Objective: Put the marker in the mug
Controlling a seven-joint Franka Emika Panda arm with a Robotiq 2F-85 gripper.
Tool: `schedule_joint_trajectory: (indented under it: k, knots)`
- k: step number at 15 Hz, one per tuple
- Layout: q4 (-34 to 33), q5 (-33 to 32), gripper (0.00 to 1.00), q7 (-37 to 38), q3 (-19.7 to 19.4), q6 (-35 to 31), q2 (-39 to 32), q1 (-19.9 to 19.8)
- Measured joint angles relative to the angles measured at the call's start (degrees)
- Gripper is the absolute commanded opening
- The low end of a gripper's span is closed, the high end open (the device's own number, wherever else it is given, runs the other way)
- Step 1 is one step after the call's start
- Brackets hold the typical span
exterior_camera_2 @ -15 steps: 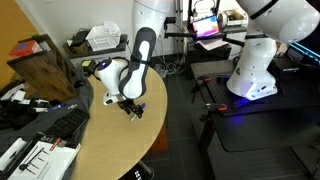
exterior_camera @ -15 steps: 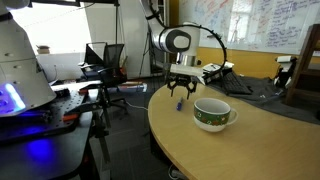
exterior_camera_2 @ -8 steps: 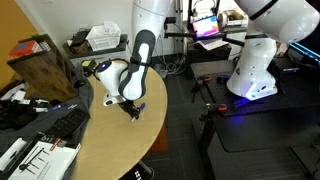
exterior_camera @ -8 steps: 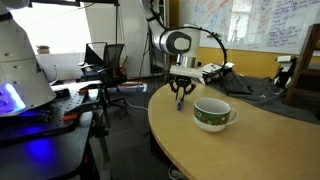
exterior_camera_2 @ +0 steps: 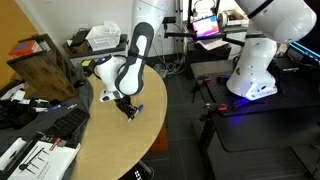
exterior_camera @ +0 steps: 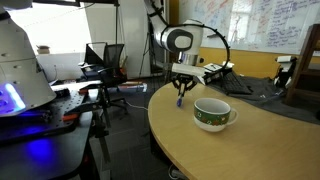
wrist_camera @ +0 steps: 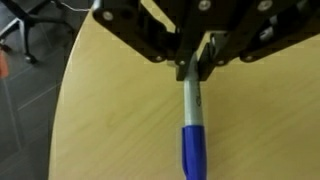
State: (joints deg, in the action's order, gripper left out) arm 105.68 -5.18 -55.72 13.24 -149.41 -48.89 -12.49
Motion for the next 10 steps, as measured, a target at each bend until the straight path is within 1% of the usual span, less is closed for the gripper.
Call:
schedule_joint_trajectory:
  k: [1, 3, 5, 7, 10]
  knots:
    - [0.22, 0.77, 0.05, -2.92, 2.13, -0.53, 0.21, -2.64]
    - [0.54, 2.09, 0.05, -11.12, 6.56, -0.83, 0.36, -8.25]
    - [0.78, 2.69, 0.05, -19.66, 9.72, -0.32, 0.38, -12.71]
    - [0.81, 4.14, 0.05, -28.1, 12.07, 1.58, 0.38, -15.89]
    - [0.36, 6.83, 0.05, -39.72, 14.03, 6.99, 0.43, -18.47]
